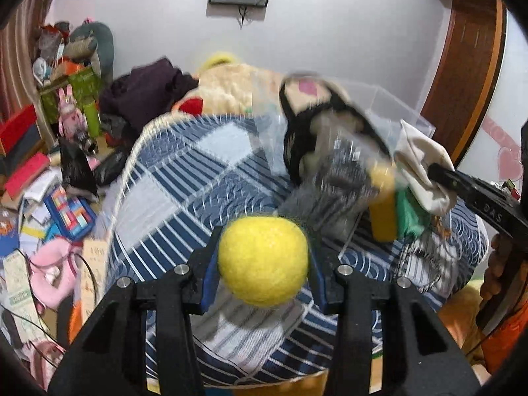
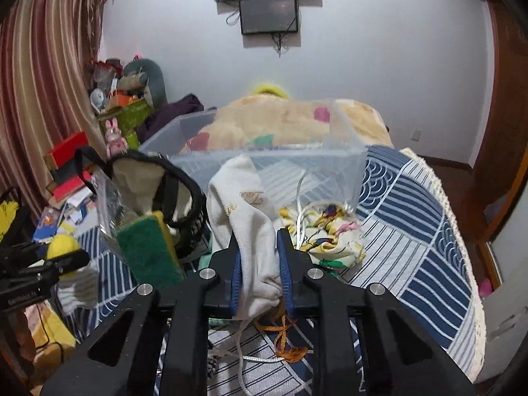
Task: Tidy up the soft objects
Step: 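Lower the ball into the clear box with the left tool while the right tool drops the white cloth in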
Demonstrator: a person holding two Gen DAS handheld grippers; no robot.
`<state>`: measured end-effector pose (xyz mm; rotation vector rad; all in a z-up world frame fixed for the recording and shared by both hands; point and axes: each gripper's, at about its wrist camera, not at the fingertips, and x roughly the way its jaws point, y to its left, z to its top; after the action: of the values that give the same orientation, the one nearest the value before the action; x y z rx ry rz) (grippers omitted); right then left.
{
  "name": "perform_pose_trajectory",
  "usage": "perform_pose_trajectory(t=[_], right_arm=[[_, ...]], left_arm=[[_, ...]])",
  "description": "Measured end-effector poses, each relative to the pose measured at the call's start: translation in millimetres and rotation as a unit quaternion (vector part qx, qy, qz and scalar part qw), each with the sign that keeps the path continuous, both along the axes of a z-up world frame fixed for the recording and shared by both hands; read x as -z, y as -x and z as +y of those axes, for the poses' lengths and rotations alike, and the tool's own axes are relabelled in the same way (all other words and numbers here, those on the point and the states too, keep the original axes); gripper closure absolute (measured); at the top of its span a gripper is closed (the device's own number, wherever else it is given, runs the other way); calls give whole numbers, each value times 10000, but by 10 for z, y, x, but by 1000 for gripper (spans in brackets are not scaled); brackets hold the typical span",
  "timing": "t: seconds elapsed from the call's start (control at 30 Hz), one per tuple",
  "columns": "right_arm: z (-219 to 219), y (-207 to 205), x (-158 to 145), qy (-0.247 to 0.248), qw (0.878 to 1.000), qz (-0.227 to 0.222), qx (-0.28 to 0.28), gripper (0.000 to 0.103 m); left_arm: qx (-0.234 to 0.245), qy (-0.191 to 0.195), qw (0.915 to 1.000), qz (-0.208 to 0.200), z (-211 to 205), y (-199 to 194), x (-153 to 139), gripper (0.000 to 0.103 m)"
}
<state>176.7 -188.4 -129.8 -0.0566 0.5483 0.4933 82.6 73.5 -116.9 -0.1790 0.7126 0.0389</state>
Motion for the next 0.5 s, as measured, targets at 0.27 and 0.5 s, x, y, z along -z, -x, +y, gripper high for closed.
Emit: perform_pose_trajectory(t=[0.27,0.5], right_arm=[[-172,160,-409,-479,9976,-496,50,86],[-190,77,-595,-610,9953,-731,157,86]], left_arm=[[40,-198,9976,-657,45,-59,-542,58],[184,-328,9936,-1064,18,-232,-881,58]])
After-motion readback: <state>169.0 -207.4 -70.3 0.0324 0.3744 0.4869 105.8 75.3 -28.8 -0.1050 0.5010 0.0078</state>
